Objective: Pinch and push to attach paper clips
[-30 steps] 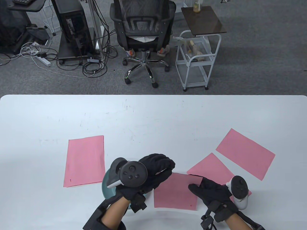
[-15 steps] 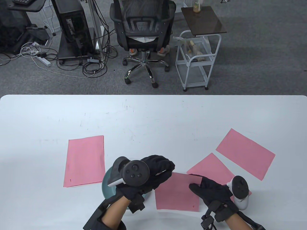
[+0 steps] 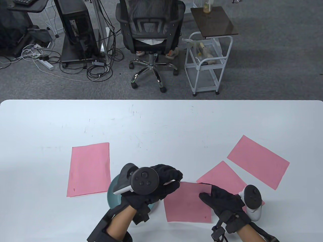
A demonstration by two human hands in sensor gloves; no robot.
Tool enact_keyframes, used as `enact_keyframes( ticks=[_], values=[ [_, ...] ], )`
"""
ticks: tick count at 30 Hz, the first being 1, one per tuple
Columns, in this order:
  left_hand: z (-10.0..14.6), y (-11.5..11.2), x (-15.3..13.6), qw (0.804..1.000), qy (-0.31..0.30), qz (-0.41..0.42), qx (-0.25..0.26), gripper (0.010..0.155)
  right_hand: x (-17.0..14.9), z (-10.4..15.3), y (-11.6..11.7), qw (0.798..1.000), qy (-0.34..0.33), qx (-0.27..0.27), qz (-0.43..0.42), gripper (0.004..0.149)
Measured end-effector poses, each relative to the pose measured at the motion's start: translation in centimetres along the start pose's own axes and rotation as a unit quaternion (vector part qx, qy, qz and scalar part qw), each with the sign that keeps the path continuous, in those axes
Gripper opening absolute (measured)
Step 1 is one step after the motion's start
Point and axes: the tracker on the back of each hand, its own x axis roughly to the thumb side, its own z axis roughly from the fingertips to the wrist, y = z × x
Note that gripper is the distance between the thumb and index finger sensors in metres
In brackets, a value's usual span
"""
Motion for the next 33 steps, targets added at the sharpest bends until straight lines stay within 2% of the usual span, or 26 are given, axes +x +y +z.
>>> enact_keyframes(
  ticks=[3, 8, 13, 33],
  values=[
    [0.0, -0.1, 0.2, 1.0, 0.003, -0.009, 0.004, 0.048, 0.0, 0.0, 0.0, 1.0, 0.0, 0.0, 0.001, 0.038],
    [-0.1, -0.2, 0.4, 0.999, 0.013, -0.035, 0.015, 0.041, 0.0, 0.0, 0.0, 1.0, 0.0, 0.0, -0.004, 0.038],
    [-0.2, -0.3, 0.1, 1.0, 0.012, -0.014, 0.004, 0.041, 0.0, 0.0, 0.1, 1.0, 0.002, -0.001, -0.009, 0.038],
    [-0.8, -1.5, -0.2, 0.998, 0.025, -0.039, -0.039, 0.041, 0.0, 0.0, 0.2, 1.0, 0.012, -0.003, -0.02, 0.038]
  ],
)
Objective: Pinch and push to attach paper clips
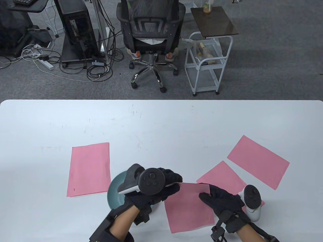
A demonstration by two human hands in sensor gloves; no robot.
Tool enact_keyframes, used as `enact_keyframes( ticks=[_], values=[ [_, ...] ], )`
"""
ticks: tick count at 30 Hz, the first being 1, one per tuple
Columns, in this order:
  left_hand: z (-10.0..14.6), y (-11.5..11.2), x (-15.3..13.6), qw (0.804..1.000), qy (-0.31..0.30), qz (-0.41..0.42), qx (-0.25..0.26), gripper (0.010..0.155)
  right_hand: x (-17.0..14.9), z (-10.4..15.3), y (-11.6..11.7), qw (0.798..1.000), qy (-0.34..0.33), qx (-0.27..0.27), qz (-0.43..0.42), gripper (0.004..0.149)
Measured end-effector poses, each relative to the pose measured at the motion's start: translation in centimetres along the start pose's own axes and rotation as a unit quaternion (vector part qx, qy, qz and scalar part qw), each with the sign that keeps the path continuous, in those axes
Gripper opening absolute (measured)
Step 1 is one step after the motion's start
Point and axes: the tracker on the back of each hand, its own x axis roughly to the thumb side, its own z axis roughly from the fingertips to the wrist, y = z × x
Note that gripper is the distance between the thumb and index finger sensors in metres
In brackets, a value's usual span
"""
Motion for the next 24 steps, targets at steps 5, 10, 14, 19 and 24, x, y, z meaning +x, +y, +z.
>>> enact_keyframes(
  ticks=[5, 10, 14, 19, 24],
  values=[
    [0.0, 0.0, -0.1, 1.0, 0.007, -0.001, -0.007, 0.041, 0.0, 0.0, 0.1, 1.0, 0.0, 0.001, 0.005, 0.038],
    [1.3, 1.5, -0.3, 1.0, 0.019, 0.005, 0.002, 0.047, 0.2, 0.1, 0.3, 1.0, -0.003, 0.001, 0.01, 0.038],
    [4.4, 3.1, -0.9, 0.997, 0.047, -0.023, 0.057, 0.053, 0.2, 0.1, -0.2, 1.0, 0.003, -0.015, -0.002, 0.039],
    [8.9, 4.0, -1.4, 0.983, 0.087, -0.115, 0.115, 0.057, 1.2, -0.5, -1.1, 0.998, 0.011, -0.048, -0.026, 0.039],
    [11.3, 3.0, -2.8, 0.969, 0.093, -0.13, 0.191, 0.06, 2.6, -2.0, -1.6, 0.997, 0.028, -0.063, -0.021, 0.039]
  ],
)
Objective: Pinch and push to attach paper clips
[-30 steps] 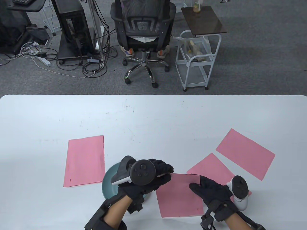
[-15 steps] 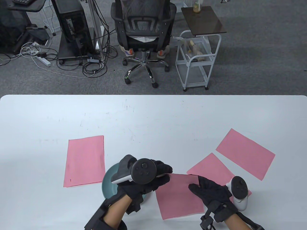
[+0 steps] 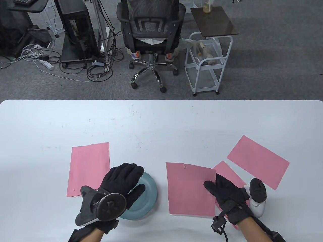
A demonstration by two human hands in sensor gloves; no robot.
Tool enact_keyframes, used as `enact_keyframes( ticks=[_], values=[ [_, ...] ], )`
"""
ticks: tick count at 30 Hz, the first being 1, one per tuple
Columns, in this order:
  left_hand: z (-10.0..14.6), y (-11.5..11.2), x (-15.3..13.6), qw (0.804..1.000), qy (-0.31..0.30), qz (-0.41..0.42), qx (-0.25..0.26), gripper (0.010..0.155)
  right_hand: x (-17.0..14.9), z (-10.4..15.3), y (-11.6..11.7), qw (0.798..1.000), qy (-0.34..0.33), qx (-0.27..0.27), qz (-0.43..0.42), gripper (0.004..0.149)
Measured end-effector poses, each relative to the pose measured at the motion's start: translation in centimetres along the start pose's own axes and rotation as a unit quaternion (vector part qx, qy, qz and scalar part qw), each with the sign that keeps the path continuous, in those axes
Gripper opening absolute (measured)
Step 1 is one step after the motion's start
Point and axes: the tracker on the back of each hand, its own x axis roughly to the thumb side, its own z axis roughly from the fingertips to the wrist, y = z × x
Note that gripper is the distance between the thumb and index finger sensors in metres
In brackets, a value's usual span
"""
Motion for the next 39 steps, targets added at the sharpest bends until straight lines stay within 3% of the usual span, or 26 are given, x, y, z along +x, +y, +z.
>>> enact_keyframes(
  ticks=[3, 10, 13, 20, 27, 39],
  values=[
    [1.2, -1.7, -1.2, 0.999, 0.016, 0.025, 0.032, 0.06, 0.6, -1.5, 0.3, 1.0, 0.028, -0.002, 0.002, 0.04],
    [2.2, -4.7, -2.7, 0.999, 0.03, 0.0, 0.041, 0.061, -0.5, -5.5, 1.9, 0.996, 0.084, 0.002, 0.026, 0.04],
    [2.6, -5.4, -3.0, 0.999, 0.031, -0.018, 0.039, 0.06, -1.8, -7.4, 2.1, 0.993, 0.117, -0.02, 0.019, 0.041],
    [2.5, -6.4, -3.0, 0.997, 0.03, -0.07, 0.013, 0.06, -3.7, -11.6, 1.4, 0.984, 0.167, -0.059, -0.001, 0.041],
    [2.1, -6.6, -3.7, 0.997, 0.048, -0.06, 0.006, 0.059, -5.9, -15.2, 2.1, 0.974, 0.22, -0.045, -0.007, 0.041],
    [2.0, -6.5, -3.9, 0.995, 0.06, -0.078, -0.009, 0.06, -8.4, -16.9, 2.9, 0.948, 0.31, -0.039, 0.058, 0.043]
  ],
)
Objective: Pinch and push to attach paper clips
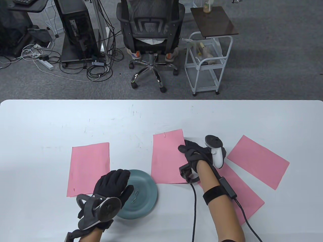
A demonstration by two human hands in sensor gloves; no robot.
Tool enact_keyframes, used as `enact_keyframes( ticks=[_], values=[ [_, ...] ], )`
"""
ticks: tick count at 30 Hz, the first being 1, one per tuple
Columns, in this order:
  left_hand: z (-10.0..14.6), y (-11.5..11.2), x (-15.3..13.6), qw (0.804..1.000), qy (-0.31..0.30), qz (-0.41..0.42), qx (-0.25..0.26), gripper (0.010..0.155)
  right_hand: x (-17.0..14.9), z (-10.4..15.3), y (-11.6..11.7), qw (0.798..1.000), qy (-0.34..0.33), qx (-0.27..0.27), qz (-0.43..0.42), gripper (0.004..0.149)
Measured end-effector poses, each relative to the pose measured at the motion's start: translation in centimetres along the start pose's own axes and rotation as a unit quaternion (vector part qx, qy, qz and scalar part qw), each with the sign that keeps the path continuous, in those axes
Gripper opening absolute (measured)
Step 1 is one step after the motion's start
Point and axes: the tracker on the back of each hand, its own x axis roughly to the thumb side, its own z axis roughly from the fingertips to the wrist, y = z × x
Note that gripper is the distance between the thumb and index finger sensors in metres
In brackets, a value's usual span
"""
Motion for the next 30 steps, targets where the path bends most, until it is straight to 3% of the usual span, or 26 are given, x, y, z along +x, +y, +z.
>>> enact_keyframes(
  ticks=[6, 13, 18, 25, 30],
  values=[
    [-0.1, 0.0, 0.1, 1.0, 0.0, -0.005, -0.008, 0.06, -0.3, 0.0, 0.1, 1.0, -0.004, 0.004, -0.024, 0.05],
    [-0.1, 0.0, 0.0, 1.0, 0.001, -0.007, -0.011, 0.06, 0.2, 1.4, -0.3, 0.999, -0.023, -0.041, 0.009, 0.059],
    [-0.1, 0.0, 0.0, 1.0, 0.002, -0.007, -0.012, 0.06, 1.4, 4.1, -1.5, 0.989, -0.069, -0.099, 0.083, 0.062],
    [-0.1, -0.1, 0.3, 1.0, -0.004, -0.007, -0.015, 0.06, 2.5, 11.8, -4.3, 0.937, -0.155, -0.17, 0.262, 0.062],
    [-0.1, -0.2, 0.4, 1.0, -0.007, -0.013, -0.018, 0.06, 0.6, 16.2, -4.7, 0.891, -0.15, -0.17, 0.395, 0.064]
  ],
)
